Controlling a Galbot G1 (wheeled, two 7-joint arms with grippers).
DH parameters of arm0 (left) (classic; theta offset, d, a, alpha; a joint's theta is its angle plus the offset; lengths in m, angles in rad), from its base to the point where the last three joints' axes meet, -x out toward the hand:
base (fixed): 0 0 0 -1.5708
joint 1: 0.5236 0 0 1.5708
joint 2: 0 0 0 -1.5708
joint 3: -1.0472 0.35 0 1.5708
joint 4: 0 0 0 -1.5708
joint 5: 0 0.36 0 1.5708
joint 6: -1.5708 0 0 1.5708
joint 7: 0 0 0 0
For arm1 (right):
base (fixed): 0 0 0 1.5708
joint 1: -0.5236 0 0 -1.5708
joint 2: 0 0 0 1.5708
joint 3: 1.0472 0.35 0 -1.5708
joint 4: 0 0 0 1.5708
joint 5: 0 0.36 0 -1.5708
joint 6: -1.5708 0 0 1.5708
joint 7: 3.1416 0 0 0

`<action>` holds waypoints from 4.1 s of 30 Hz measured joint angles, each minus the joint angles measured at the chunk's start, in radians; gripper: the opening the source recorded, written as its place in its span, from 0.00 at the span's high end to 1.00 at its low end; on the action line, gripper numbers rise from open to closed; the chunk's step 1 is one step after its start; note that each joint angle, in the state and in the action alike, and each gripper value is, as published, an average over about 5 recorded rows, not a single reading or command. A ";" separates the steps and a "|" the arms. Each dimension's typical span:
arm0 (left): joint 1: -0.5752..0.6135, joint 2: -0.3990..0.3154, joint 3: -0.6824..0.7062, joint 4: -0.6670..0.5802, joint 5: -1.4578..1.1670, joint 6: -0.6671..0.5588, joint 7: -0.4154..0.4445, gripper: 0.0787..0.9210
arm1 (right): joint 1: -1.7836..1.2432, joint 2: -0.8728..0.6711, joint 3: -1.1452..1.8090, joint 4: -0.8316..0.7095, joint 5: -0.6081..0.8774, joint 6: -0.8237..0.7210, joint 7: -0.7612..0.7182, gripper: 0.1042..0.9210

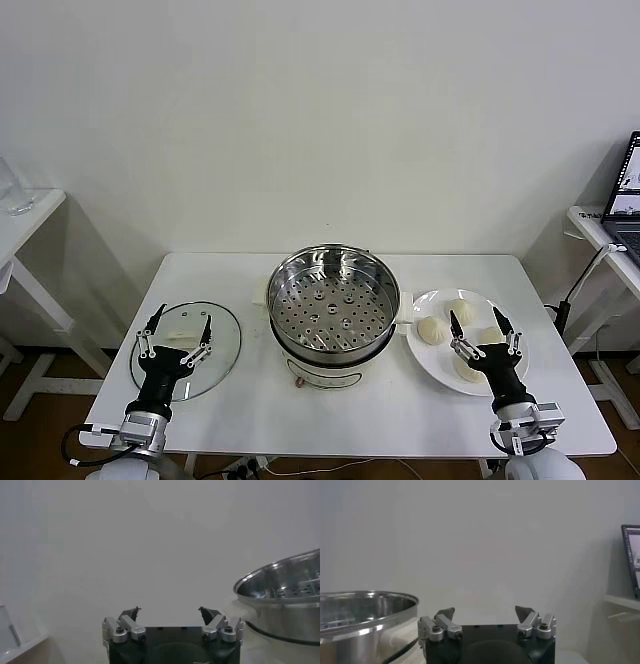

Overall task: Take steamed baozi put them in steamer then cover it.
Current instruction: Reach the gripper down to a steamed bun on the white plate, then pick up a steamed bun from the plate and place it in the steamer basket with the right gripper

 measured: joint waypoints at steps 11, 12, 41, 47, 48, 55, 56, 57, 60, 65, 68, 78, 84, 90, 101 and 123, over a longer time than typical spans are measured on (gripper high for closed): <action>-0.011 -0.001 -0.001 0.015 -0.007 -0.007 0.002 0.12 | 0.093 -0.125 0.004 -0.060 -0.107 -0.067 0.004 0.12; -0.011 0.000 -0.002 0.015 -0.009 -0.007 0.002 0.12 | 0.108 -0.150 -0.001 -0.070 -0.128 -0.077 0.000 0.12; -0.013 -0.018 -0.016 -0.010 -0.041 -0.007 0.001 0.12 | 1.224 -0.650 -0.995 -0.642 -0.519 -0.203 -0.882 0.12; -0.017 -0.020 -0.028 -0.008 -0.046 -0.004 0.001 0.12 | 1.345 -0.611 -1.142 -0.741 -0.547 -0.215 -0.974 0.12; -0.017 -0.020 -0.030 -0.008 -0.047 -0.003 0.001 0.12 | 1.357 -0.604 -1.158 -0.755 -0.552 -0.216 -0.983 0.12; -0.020 -0.023 -0.040 -0.007 -0.056 0.001 0.002 0.12 | 1.405 -0.555 -1.226 -0.844 -0.591 -0.221 -1.013 0.12; -0.020 -0.023 -0.040 -0.007 -0.056 0.001 0.002 0.12 | 1.407 -0.548 -1.231 -0.856 -0.596 -0.221 -1.013 0.12; -0.020 -0.023 -0.041 -0.007 -0.056 0.001 0.002 0.12 | 1.409 -0.541 -1.235 -0.868 -0.601 -0.222 -1.013 0.12; -0.020 -0.024 -0.040 -0.007 -0.056 0.001 0.003 0.12 | 1.413 -0.520 -1.244 -0.901 -0.615 -0.222 -1.010 0.12; -0.018 -0.026 -0.041 -0.007 -0.056 0.001 0.004 0.12 | 1.412 -0.486 -1.246 -0.949 -0.639 -0.222 -1.000 0.12; -0.017 -0.027 -0.045 -0.008 -0.056 0.000 0.004 0.12 | 1.408 -0.466 -1.242 -0.973 -0.653 -0.222 -0.991 0.12; -0.016 -0.027 -0.056 -0.003 -0.055 -0.005 0.004 0.12 | 1.394 -0.418 -1.226 -1.025 -0.679 -0.216 -0.970 0.12; -0.016 -0.028 -0.056 -0.001 -0.054 -0.007 0.004 0.12 | 1.392 -0.408 -1.219 -1.035 -0.685 -0.214 -0.961 0.12; -0.018 -0.029 -0.055 0.005 -0.052 -0.009 0.004 0.12 | 1.390 -0.400 -1.217 -1.044 -0.690 -0.211 -0.956 0.16; -0.019 -0.029 -0.063 0.008 -0.052 -0.011 0.005 0.12 | 1.390 -0.400 -1.219 -1.041 -0.692 -0.204 -0.950 0.24; -0.009 -0.022 -0.054 -0.026 -0.052 -0.004 0.003 0.12 | 1.732 -0.613 -1.494 -0.649 -0.481 -0.040 -1.052 0.24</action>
